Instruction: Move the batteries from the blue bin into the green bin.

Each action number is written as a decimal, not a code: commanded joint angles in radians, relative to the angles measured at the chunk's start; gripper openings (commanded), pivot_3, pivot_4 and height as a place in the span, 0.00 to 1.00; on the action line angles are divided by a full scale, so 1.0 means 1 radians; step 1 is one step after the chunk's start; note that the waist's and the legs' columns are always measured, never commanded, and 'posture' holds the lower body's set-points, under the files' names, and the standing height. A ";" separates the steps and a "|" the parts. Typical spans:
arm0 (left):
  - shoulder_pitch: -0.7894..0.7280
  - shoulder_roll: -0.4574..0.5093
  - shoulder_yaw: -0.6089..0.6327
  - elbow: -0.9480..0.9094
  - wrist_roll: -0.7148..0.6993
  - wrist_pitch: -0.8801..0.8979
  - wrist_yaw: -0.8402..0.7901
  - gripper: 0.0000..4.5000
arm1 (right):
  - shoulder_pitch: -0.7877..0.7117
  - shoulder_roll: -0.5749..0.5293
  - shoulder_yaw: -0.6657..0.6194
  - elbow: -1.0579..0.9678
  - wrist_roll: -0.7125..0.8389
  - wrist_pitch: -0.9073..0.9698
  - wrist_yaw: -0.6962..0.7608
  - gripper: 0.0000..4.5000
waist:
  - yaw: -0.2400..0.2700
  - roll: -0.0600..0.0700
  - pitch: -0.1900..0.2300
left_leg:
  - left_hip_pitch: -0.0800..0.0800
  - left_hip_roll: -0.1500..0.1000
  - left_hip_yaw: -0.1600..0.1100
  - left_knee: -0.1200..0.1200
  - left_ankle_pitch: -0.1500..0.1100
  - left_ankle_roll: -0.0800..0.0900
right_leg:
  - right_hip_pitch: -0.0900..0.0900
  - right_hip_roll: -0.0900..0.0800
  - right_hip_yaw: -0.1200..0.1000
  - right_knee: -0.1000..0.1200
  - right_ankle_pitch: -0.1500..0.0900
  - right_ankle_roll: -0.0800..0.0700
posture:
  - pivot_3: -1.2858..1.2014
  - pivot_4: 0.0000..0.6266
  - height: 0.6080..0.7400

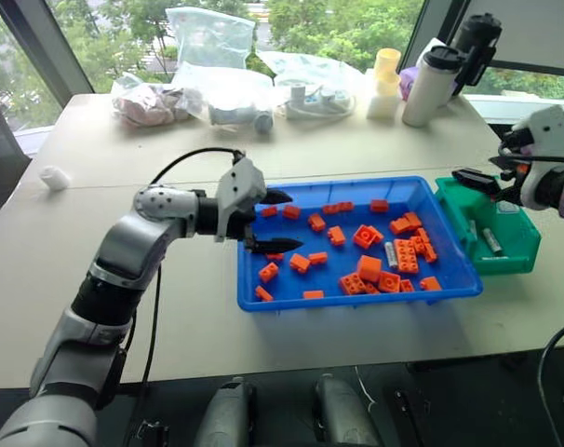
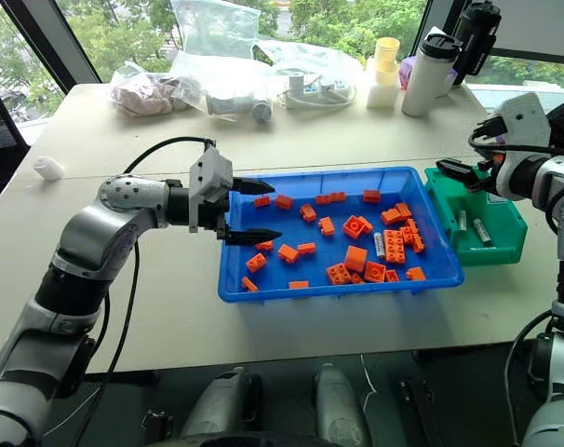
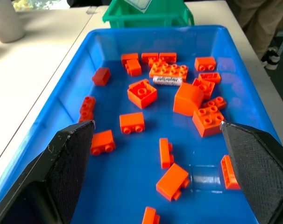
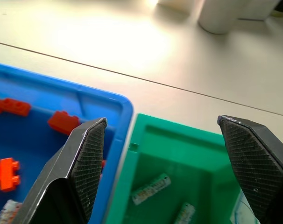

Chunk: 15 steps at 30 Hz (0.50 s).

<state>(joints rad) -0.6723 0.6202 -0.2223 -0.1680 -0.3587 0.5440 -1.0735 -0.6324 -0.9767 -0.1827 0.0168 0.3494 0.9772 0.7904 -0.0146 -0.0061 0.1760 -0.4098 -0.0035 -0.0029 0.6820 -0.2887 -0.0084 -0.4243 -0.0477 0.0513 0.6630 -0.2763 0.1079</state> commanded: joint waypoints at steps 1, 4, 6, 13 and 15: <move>0.010 0.028 0.005 -0.062 0.000 0.015 -0.011 1.00 | 0.069 -0.023 0.044 -0.134 0.065 0.038 0.083 0.86 | 0.007 0.000 0.000 | 0.000 0.000 0.000 0.000 0.000 0.000 | 0.000 0.000 0.000 0.000 0.000 0.000 | 0.52 0.24 1.00; 0.011 0.028 0.012 -0.068 0.000 0.022 0.000 1.00 | 0.160 -0.017 0.093 -0.184 0.043 0.008 0.080 0.86 | 0.016 -0.001 0.000 | -0.001 -0.001 -0.001 0.002 0.000 0.000 | 0.002 -0.002 -0.001 -0.001 0.000 0.000 | 0.52 0.24 1.00; 0.011 0.026 0.014 -0.071 -0.002 0.025 0.004 1.00 | 0.169 0.008 0.090 -0.193 0.057 0.032 0.058 0.86 | 0.016 -0.001 0.000 | -0.001 -0.002 0.000 0.002 0.000 0.000 | 0.002 -0.002 -0.001 -0.001 0.000 0.000 | 0.52 0.24 1.00; 0.026 0.027 0.020 -0.086 -0.004 0.036 0.021 1.00 | 0.229 0.017 0.161 -0.238 0.039 0.016 0.053 0.86 | 0.012 -0.001 0.000 | 0.000 -0.001 -0.001 0.002 0.000 0.000 | 0.001 -0.001 -0.001 -0.001 0.000 0.000 | 0.52 0.24 1.00; 0.028 0.026 0.019 -0.090 -0.003 0.039 0.024 1.00 | 0.230 0.018 0.184 -0.235 0.029 0.002 0.052 0.86 | 0.005 -0.001 0.000 | 0.000 -0.001 0.000 0.002 0.000 0.000 | 0.001 -0.001 -0.001 -0.001 0.000 0.000 | 0.52 0.24 1.00</move>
<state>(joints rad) -0.6380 0.6431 -0.2203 -0.2212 -0.3576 0.5835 -1.0585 -0.3927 -0.9552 0.0105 -0.1921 0.3882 1.0005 0.8419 -0.0093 -0.0069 0.1763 -0.4103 -0.0044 -0.0033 0.6837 -0.2887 -0.0083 -0.4230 -0.0487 0.0506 0.6625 -0.2762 0.1079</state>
